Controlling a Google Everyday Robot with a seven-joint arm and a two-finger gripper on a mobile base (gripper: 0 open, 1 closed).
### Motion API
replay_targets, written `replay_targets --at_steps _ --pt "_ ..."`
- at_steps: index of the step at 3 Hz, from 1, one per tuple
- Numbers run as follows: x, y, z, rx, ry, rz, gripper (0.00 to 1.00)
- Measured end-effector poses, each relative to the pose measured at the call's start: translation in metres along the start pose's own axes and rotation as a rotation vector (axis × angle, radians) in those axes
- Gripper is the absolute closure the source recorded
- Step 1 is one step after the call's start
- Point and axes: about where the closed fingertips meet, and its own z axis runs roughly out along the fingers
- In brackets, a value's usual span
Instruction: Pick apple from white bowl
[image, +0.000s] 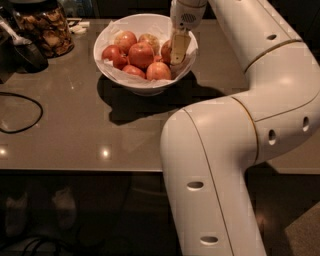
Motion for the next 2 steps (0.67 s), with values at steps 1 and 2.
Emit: replay_targets --at_steps 1,2 --pt "-0.007 -0.004 -0.020 0.043 0.012 0.002 1.00" --pt "-0.013 -0.003 -0.037 0.065 0.012 -0.004 1.00"
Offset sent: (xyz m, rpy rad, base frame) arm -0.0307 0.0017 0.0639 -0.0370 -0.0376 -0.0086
